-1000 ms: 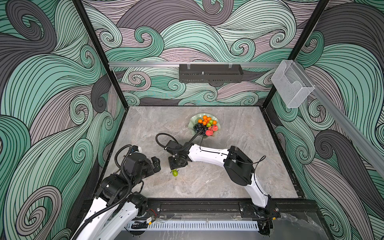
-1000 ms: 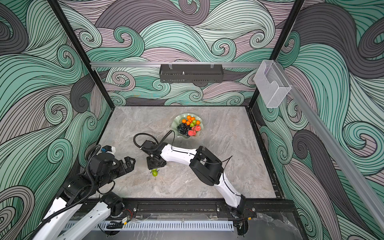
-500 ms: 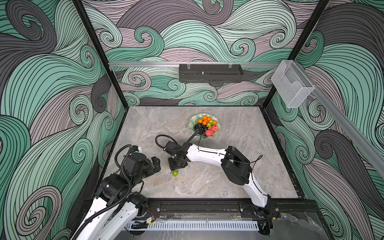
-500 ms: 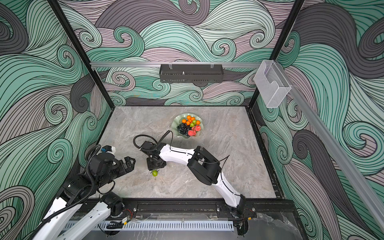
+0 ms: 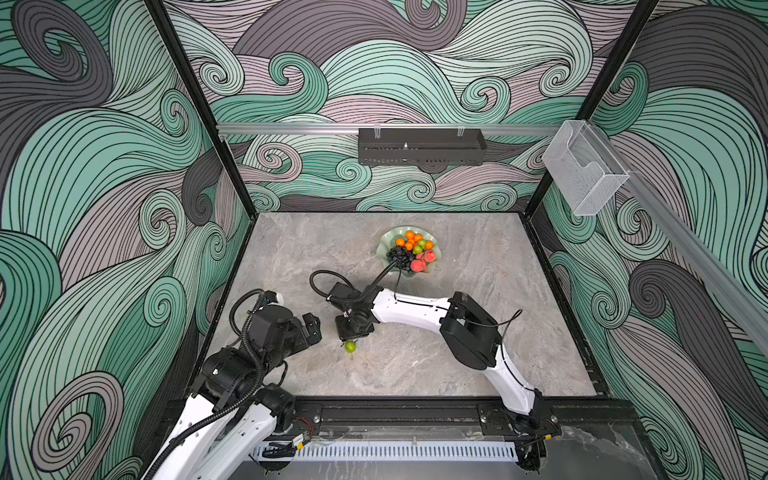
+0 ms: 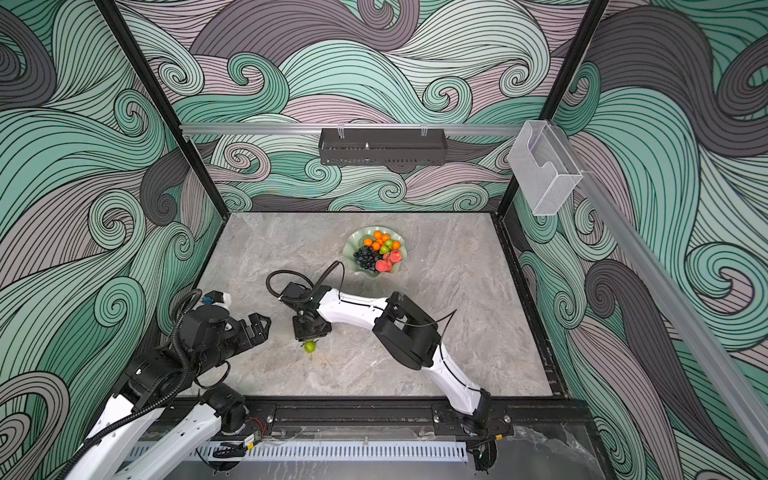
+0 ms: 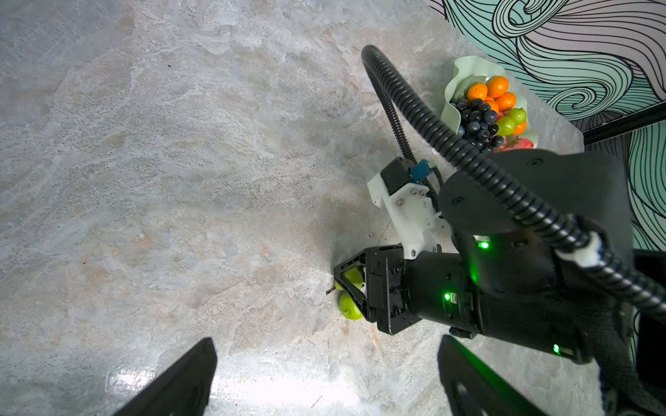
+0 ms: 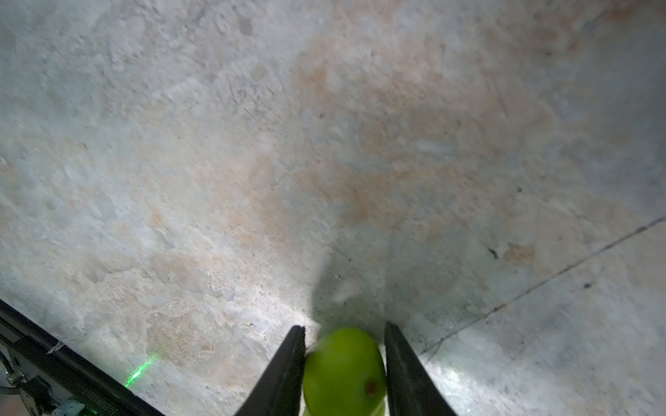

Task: Place and organize the fake fruits in the fruit bowl
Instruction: 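Close the left gripper on another green pear while the right gripper lifts its pear, then carry both held pears over the green bowl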

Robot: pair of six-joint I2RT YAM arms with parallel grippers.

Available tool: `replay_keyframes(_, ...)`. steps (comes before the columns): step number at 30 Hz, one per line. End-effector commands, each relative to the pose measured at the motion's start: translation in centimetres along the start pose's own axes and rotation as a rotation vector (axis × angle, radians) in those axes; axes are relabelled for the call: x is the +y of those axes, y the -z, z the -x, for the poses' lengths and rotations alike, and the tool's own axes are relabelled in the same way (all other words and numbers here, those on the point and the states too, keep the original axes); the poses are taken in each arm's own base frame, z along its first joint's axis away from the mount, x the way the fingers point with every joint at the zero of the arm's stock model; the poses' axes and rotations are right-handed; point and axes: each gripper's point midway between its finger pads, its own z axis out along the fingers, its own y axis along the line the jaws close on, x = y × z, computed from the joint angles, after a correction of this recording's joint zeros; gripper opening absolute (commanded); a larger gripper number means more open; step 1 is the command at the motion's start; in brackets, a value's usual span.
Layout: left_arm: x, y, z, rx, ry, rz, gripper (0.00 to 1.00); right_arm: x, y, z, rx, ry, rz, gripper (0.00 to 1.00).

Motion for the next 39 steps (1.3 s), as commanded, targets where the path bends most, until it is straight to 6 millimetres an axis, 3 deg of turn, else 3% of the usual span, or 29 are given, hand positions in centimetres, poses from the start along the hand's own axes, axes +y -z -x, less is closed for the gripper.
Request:
replay_keyframes(1,-0.4,0.2,0.4,-0.003,-0.007,-0.004,0.99,-0.3,-0.3,-0.5,0.019,-0.007,-0.019,0.36)
replay_keyframes(11,-0.7,0.3,0.7,-0.014,-0.013,-0.015,0.99,0.5,1.4,0.5,-0.002,-0.015,0.026,0.34)
replay_keyframes(19,-3.8,-0.8,1.3,-0.001,-0.053,-0.125,0.99,-0.8,4.7,2.5,-0.063,-0.034,0.044,0.33)
replay_keyframes(29,-8.6,-3.5,2.4,0.036,-0.08,-0.251,0.99,-5.9,8.9,4.3,-0.138,-0.098,0.018,0.33)
replay_keyframes(39,-13.6,-7.1,3.5,0.118,-0.092,-0.327,0.99,-14.2,14.1,7.1,-0.238,-0.228,-0.014,0.32)
